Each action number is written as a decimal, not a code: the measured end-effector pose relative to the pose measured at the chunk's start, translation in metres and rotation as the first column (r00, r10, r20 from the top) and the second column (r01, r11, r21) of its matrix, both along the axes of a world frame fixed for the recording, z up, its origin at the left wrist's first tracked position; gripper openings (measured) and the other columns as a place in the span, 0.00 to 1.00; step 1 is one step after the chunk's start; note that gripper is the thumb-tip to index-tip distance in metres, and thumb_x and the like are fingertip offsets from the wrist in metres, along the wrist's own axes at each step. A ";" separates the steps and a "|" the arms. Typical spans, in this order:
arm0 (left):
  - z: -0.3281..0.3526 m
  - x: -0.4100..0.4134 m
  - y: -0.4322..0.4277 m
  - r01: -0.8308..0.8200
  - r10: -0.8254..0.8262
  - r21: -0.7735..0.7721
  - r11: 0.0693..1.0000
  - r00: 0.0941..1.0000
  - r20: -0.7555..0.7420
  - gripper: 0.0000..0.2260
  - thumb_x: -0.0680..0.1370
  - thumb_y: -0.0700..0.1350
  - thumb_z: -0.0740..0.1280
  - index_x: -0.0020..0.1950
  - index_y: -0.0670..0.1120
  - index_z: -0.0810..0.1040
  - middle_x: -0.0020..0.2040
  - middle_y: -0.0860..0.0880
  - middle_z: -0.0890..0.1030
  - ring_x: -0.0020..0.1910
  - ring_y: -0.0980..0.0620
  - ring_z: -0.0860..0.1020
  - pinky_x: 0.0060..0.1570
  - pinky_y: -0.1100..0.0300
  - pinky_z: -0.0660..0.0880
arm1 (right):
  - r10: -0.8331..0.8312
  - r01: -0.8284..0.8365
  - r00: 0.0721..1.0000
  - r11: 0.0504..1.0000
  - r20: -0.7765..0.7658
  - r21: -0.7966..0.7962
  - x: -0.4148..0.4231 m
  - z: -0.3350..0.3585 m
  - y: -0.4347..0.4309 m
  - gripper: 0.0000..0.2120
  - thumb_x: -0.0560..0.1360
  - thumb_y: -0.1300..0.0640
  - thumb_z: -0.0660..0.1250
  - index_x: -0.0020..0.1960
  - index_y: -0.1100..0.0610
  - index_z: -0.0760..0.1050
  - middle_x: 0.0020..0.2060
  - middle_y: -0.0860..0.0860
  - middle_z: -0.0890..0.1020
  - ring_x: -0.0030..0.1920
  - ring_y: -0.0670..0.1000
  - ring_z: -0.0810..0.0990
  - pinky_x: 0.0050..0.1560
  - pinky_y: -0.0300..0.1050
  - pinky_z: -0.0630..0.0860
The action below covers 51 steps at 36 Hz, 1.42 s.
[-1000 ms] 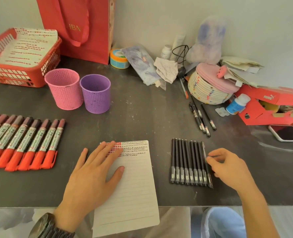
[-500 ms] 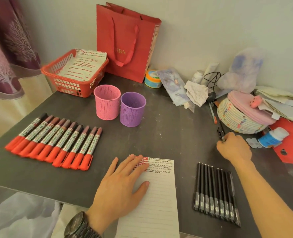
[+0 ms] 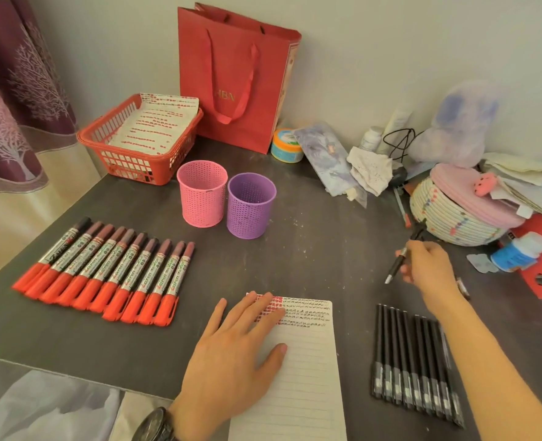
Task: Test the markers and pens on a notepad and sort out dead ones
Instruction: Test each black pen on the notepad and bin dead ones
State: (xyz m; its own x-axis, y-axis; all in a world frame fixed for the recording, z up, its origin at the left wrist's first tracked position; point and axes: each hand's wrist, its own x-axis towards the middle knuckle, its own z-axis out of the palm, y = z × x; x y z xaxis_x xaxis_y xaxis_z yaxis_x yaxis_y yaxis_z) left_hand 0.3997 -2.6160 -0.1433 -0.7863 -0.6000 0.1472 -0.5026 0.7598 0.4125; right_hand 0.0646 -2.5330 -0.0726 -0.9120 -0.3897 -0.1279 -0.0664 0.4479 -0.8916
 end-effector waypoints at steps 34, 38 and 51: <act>0.011 0.000 -0.002 0.020 -0.021 0.043 0.999 0.999 0.037 0.24 0.78 0.61 0.55 0.74 0.60 0.68 0.77 0.61 0.64 0.78 0.59 0.56 0.79 0.48 0.49 | 0.444 0.571 0.521 0.453 0.729 -0.684 0.175 -0.006 0.038 0.28 0.73 0.36 0.69 0.27 0.50 0.60 0.22 0.44 0.59 0.21 0.45 0.56 0.20 0.38 0.56; 0.011 0.001 -0.002 -0.009 0.010 0.056 0.998 1.000 -0.012 0.23 0.76 0.58 0.58 0.71 0.59 0.72 0.75 0.60 0.68 0.77 0.56 0.61 0.78 0.49 0.52 | 0.380 0.515 0.604 0.484 0.701 -0.707 0.169 -0.004 0.035 0.25 0.79 0.43 0.63 0.27 0.52 0.62 0.29 0.47 0.67 0.30 0.47 0.66 0.33 0.40 0.66; 0.013 0.000 0.001 -0.064 0.065 0.041 0.997 0.997 -0.030 0.22 0.77 0.60 0.59 0.69 0.56 0.75 0.70 0.56 0.72 0.74 0.52 0.66 0.76 0.45 0.57 | 0.183 -0.009 0.953 0.812 0.240 -0.583 0.183 -0.023 0.018 0.16 0.72 0.40 0.75 0.39 0.50 0.74 0.25 0.48 0.71 0.24 0.49 0.70 0.27 0.43 0.69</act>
